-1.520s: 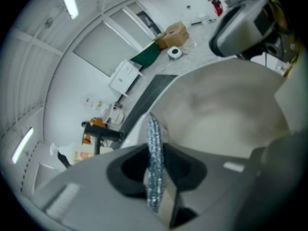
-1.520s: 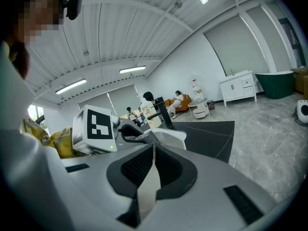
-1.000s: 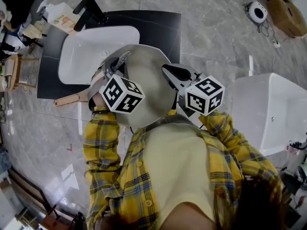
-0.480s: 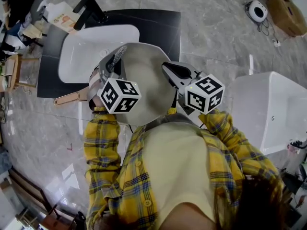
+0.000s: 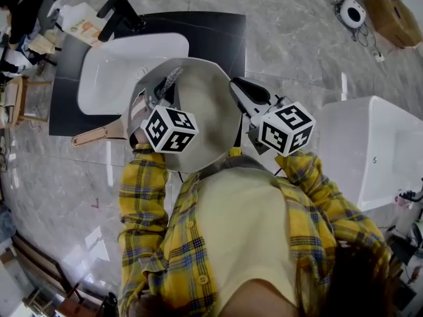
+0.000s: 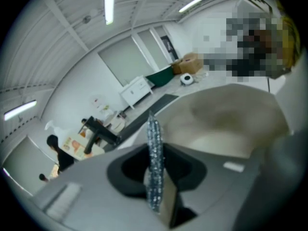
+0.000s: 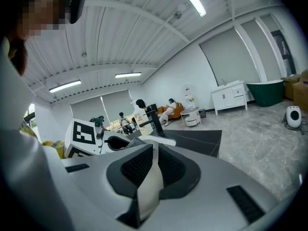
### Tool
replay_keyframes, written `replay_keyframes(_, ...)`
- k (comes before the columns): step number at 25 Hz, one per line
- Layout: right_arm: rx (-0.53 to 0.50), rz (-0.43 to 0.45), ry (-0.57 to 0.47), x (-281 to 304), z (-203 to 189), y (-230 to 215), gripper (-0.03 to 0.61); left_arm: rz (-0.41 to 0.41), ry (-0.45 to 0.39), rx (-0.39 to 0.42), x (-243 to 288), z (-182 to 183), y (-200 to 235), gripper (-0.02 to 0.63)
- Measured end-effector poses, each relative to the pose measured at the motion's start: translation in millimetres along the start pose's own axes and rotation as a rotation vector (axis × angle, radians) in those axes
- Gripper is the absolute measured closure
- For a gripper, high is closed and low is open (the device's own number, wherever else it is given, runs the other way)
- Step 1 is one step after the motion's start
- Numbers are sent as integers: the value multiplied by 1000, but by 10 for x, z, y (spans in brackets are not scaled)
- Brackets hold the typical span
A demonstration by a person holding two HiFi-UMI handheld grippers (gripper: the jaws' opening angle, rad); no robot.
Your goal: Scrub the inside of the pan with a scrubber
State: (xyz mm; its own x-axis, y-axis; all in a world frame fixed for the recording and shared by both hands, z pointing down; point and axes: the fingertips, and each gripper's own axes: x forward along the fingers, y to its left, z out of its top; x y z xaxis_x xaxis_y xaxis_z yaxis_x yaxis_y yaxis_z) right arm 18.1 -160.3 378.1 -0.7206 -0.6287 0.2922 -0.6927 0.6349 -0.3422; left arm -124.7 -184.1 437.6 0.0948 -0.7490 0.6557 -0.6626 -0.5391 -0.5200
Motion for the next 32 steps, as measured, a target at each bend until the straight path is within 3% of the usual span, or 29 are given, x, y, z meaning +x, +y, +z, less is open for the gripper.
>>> replay_keyframes(9, 3, -156, 50, -91, -164, -303, 561, -74, -12, 12, 35, 33, -219, 523)
replay_keyframes(16, 65, -144, 96, -75, -338, -301, 561, -154, -17, 55, 28, 52, -453, 523)
replay_keyframes(32, 78, -123, 149, -64, -522, -232, 561, -311, -1, 190, -140, 102, -934, 523)
